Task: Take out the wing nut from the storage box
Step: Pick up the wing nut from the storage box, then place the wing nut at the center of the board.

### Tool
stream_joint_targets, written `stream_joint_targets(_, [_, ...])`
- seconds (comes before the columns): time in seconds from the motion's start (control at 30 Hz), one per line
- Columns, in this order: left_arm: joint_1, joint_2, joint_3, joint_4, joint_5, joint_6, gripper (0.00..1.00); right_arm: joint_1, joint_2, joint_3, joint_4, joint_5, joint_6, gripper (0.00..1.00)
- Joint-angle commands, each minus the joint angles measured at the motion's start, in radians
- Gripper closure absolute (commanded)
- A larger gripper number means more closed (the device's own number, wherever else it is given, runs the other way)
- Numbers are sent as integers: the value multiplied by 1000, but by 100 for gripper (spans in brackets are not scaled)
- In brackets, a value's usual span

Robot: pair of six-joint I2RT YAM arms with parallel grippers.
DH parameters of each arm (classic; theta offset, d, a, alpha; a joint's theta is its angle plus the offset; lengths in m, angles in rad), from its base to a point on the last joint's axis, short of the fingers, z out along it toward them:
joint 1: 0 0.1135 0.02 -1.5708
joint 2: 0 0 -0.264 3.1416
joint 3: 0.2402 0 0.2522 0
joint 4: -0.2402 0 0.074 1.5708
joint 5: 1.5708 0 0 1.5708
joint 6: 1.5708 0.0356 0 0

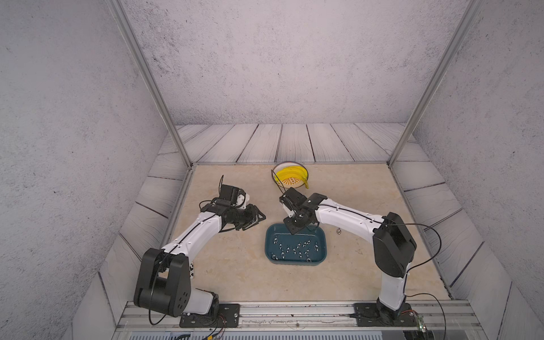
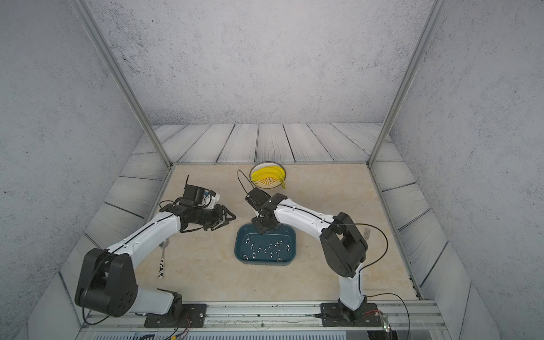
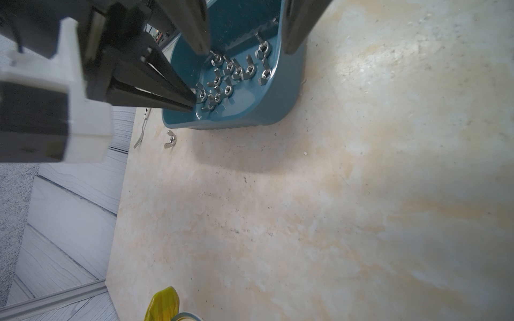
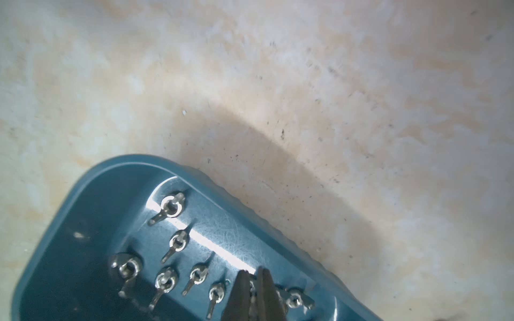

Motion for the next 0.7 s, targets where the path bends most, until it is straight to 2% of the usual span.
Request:
stream_joint_targets(0.0, [-35,-16,57,-13,18,4,52,-22,-57,4,-58,67,26,100])
stream_joint_targets(0.17, [-154,42,167,-45,-4,34,52,-145,-114,-88,-70,156,114,100])
stream_joint_targets(0.37, [-280,142,291,-77,-16,76,52,-349,-203,-281,-12,157,239,100])
stream_joint_targets(0.67, [-364,262,396,-70,17,78,52,-494,-230,-435,83,127,288,100])
